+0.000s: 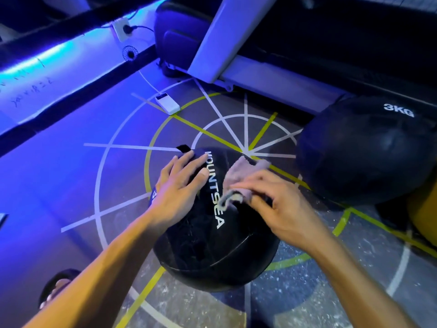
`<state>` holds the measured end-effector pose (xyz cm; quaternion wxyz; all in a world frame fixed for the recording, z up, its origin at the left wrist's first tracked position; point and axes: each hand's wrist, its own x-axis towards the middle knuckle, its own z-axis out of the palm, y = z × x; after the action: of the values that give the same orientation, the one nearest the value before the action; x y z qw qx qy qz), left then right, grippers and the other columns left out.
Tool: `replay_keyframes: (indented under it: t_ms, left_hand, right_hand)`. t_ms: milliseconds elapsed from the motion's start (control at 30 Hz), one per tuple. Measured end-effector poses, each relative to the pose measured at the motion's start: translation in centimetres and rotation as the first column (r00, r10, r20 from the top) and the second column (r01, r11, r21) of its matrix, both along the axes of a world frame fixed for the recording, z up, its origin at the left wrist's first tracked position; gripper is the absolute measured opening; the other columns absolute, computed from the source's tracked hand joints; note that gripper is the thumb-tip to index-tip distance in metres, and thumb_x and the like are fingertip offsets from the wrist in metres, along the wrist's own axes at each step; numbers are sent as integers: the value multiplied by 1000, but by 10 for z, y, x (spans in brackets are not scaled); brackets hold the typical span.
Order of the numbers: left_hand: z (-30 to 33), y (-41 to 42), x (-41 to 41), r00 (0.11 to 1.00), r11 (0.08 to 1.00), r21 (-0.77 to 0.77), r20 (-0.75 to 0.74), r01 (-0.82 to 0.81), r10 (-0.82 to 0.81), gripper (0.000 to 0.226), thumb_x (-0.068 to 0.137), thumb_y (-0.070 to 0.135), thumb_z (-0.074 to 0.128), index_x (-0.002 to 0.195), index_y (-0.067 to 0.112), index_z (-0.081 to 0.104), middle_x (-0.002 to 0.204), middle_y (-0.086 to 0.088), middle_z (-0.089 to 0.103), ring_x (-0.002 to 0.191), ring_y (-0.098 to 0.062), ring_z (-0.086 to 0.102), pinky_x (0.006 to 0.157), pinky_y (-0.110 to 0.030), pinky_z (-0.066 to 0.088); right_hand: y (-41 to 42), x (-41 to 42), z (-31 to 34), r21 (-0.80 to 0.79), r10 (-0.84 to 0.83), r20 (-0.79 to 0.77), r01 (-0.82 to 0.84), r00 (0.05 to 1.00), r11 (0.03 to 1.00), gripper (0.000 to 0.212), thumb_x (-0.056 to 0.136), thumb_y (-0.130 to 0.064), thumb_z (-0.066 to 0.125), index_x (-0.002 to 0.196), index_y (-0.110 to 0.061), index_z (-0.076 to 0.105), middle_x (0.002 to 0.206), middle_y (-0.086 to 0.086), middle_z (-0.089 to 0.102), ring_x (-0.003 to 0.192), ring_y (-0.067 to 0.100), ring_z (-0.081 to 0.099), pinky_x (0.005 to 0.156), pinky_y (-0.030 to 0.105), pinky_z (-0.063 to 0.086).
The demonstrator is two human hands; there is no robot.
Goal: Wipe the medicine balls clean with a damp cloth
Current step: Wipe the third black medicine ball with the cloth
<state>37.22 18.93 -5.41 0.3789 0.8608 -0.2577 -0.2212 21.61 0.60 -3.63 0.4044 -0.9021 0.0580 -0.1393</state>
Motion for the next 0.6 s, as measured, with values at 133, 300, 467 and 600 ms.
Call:
replay_keyframes:
  t_ms: [133,300,467,600]
  left_hand:
    - [0,0,0,1000,1000,15,12,24,-24,56,93,68,36,147,58,41,164,30,19,152,4,-3,125,-46,0]
    - [2,-3,-3,1000,1000,14,5,12,-12,61,87,70,37,147,57,42,163,31,19,151,6,-4,125,-43,-1]
    - [0,-5,-6,1000,1000,9,12,8,-8,60,88,70,38,146,58,42,163,31,20,151,6,-5,127,-46,0]
    - [0,-3,-5,1000,1000,13,14,17,-17,56,88,71,38,143,64,39,163,33,19,152,5,-6,127,-47,0]
  right_hand:
    - [6,-20,-3,-6,-59,-62,59,996,998,39,101,-17,62,137,-32,62,113,-22,66,101,-2,59,87,11,42]
    - [46,-40,-17,-173,-202,-108,181,974,968,60,87,-62,63,135,-27,54,122,-18,54,114,6,52,96,26,44]
    - [61,-40,-19,-81,-401,-31,397,916,914,21,82,-25,67,101,-29,59,96,-19,56,90,4,52,79,14,43]
    - [59,-53,-1,9,-347,-101,350,932,937,19,93,-10,67,100,-27,71,103,-18,60,89,2,62,73,12,45]
